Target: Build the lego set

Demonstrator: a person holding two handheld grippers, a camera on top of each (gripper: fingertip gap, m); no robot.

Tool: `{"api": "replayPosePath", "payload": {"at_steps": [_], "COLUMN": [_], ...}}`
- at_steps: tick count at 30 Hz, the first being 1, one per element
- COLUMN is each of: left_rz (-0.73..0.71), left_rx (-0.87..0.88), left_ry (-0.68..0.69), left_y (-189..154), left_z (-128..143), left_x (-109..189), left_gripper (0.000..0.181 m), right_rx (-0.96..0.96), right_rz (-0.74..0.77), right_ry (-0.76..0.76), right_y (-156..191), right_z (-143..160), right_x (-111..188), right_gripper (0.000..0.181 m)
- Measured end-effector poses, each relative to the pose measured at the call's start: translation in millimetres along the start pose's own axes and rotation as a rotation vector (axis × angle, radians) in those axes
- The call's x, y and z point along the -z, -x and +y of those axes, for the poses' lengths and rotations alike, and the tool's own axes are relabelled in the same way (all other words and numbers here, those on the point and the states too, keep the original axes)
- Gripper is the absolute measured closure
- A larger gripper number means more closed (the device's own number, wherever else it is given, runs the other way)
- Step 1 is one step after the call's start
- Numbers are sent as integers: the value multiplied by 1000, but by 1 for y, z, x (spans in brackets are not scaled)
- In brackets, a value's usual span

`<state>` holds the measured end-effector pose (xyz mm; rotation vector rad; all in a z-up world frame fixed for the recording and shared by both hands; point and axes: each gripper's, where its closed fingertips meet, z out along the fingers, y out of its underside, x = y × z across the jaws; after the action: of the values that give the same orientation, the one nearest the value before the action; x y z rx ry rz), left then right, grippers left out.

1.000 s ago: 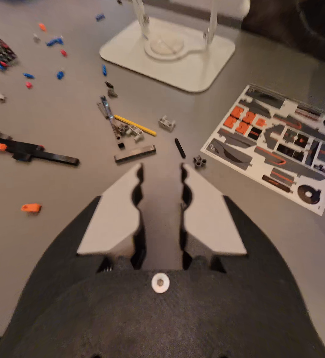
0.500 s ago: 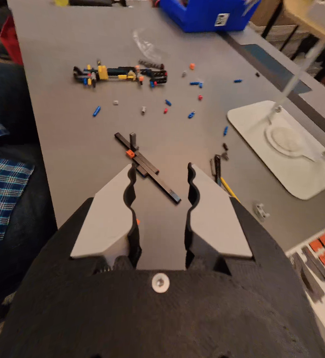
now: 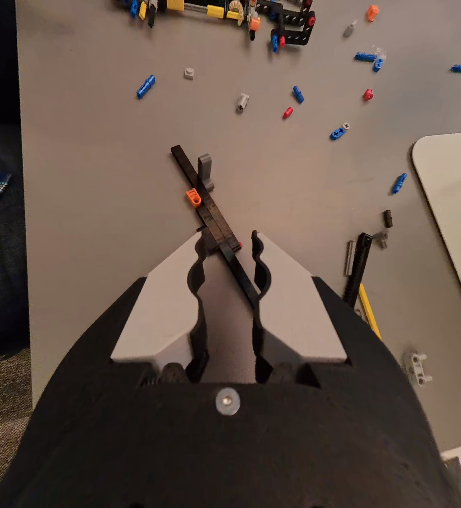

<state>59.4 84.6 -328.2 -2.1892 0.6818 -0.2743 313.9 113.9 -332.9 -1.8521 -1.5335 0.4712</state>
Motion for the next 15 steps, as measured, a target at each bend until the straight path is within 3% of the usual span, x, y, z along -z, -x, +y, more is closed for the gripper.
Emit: {"api": "replayPosePath", "payload": {"at_steps": [9, 15], "left_rz": [-6, 22], "left_rx": [-17, -3], "left_ry": [90, 81], "left_y": [1, 5], "left_z": [15, 13], "left_x": [-22, -25], "left_gripper": [118, 138], "right_rx": [2, 16], "right_rz": [-102, -138], "right_ry": [-6, 4], "right_y": [4, 7], "right_z": [3, 3], "right_x": [-12, -9], "right_gripper": [166, 138]}}
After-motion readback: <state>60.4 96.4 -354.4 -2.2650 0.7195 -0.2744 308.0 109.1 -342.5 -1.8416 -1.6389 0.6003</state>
